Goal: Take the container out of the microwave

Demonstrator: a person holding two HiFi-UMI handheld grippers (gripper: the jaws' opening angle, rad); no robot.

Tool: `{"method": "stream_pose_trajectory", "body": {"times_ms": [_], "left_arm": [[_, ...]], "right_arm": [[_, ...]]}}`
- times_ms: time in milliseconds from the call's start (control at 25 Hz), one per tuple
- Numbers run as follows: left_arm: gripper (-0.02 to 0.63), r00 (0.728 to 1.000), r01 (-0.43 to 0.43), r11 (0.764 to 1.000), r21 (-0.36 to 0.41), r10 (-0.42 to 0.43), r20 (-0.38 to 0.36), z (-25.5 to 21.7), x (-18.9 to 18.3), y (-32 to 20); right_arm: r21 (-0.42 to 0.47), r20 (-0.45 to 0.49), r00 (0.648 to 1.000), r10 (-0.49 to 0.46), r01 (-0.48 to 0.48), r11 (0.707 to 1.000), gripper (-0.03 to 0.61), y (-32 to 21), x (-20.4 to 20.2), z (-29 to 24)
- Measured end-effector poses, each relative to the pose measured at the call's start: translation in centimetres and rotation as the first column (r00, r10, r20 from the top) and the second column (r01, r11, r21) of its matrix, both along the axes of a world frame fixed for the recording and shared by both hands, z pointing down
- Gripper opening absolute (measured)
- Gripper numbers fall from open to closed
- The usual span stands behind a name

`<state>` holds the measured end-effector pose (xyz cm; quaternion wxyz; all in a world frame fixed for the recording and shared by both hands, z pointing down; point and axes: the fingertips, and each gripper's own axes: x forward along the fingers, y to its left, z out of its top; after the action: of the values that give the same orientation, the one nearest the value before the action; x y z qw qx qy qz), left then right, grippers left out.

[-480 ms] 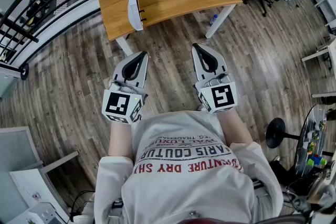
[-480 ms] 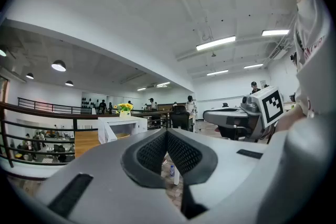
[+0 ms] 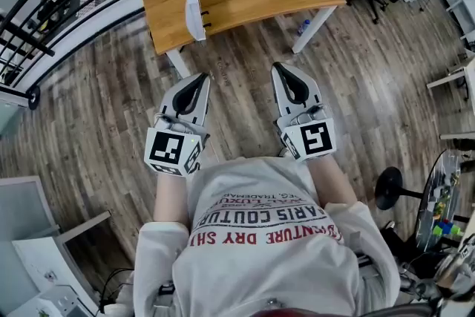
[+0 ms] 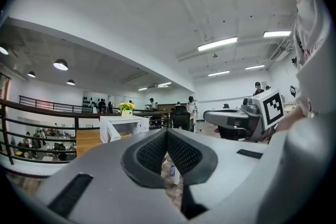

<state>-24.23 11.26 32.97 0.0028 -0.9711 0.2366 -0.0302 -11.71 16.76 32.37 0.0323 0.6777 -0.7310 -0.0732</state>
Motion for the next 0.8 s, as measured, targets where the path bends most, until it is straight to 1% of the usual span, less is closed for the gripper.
{"method": "stream_pose_trajectory", "body": {"times_ms": [160, 200, 240, 280, 320, 520, 680, 800], "left_arm": [[0.012, 1.000, 0.004, 1.000, -0.007, -0.004, -0.009, 0.2, -0.3, -0.6], [0.012, 1.000, 0.004, 1.000, -0.010, -0.004, -0.012, 0.2, -0.3, -0.8], [0.012, 1.000, 0.003, 1.000, -0.013, -0.003, -0.016, 0.3, -0.2, -0.9], [0.012, 1.000, 0.003, 1.000, -0.015, -0.003, -0.019, 0.3, -0.2, -1.0], [0.012, 1.000, 0.004, 1.000, -0.017, -0.004, -0.022, 0.3, -0.1, -1.1], [0.012, 0.999, 0.023, 0.999, -0.030, -0.024, -0.030, 0.4, 0.0, -1.7], [0.012, 0.998, 0.052, 0.998, -0.039, -0.053, -0.022, 1.0, -0.4, -2.6], [0.012, 0.996, 0.089, 0.995, -0.037, -0.090, -0.018, 1.2, -0.3, -3.8]], "right_arm": [[0.029, -0.026, 1.000, 0.013, -0.012, 1.000, 0.031, -0.2, 0.0, -0.4], [0.032, -0.032, 0.999, 0.012, -0.011, 0.999, 0.061, -0.3, 0.1, -0.5], [0.031, -0.038, 0.999, 0.004, -0.002, 1.000, 0.179, -0.5, 0.1, -0.5], [0.026, -0.043, 0.999, -0.007, 0.008, 1.000, 0.273, -0.7, 0.2, -0.4], [0.022, -0.045, 0.999, -0.012, 0.013, 1.000, 0.281, -0.9, 0.3, -0.4], [0.004, -0.048, 0.999, -0.013, 0.013, 1.000, 0.280, -1.9, 1.2, -0.4], [-0.002, -0.042, 0.998, -0.036, 0.036, 0.999, 0.279, -3.3, 1.3, 0.0], [-0.002, -0.039, 0.997, -0.069, 0.069, 0.998, 0.279, -4.8, 2.0, 0.3]]}}
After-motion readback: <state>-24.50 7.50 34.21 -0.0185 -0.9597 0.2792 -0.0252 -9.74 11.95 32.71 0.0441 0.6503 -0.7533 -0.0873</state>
